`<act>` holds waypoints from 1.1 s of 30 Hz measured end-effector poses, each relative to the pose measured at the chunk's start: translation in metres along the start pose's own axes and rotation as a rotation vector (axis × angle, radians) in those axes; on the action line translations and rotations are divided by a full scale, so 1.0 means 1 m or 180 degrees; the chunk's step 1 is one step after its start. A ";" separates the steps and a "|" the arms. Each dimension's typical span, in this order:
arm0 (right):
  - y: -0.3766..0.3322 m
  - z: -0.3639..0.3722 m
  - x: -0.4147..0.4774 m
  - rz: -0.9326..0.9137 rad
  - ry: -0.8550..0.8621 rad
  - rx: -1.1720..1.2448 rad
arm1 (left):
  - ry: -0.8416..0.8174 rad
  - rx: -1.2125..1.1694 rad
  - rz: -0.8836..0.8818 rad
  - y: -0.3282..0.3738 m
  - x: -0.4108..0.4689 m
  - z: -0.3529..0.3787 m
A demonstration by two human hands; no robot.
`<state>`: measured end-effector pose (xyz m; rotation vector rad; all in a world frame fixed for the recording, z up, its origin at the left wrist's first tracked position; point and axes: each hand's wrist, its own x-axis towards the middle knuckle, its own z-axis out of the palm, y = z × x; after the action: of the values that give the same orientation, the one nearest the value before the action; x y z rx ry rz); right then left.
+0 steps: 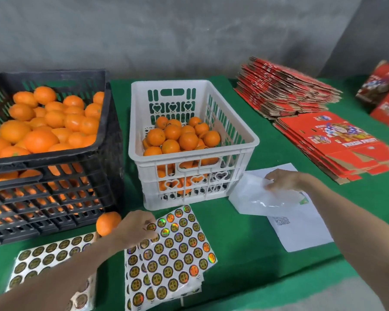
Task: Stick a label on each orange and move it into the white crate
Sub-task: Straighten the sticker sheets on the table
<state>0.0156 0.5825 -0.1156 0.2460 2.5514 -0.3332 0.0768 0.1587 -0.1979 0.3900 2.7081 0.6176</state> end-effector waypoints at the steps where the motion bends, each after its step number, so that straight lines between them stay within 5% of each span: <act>1: 0.002 0.001 0.000 0.0039 -0.0006 0.0116 | -0.0104 0.0027 0.0056 0.002 0.003 -0.004; 8: 0.040 0.000 0.006 0.0540 0.0202 0.1109 | -0.0528 -0.0224 0.0144 0.013 0.009 -0.026; 12: 0.044 0.013 0.013 0.0950 0.0659 0.0124 | -0.0453 -0.0379 0.0279 0.025 0.008 -0.032; 17: -0.021 0.034 -0.006 -0.0108 0.1220 -0.0527 | -0.0612 -0.0468 0.0388 0.038 0.011 -0.040; 23: -0.117 0.080 -0.067 -0.1568 -0.0700 0.1482 | -0.0851 -0.0733 0.0507 0.049 0.010 -0.052; 29: -0.163 0.117 -0.058 -0.1543 -0.0484 0.2615 | -0.1051 -0.0490 0.0124 0.014 -0.002 -0.066; 33: -0.188 0.133 -0.052 -0.1502 -0.0605 0.2631 | -0.0772 -0.0060 -0.0133 -0.010 -0.021 -0.072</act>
<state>0.0797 0.3595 -0.1615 -0.0986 2.1229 -1.5056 0.0663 0.1162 -0.1361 0.3763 2.4715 0.5456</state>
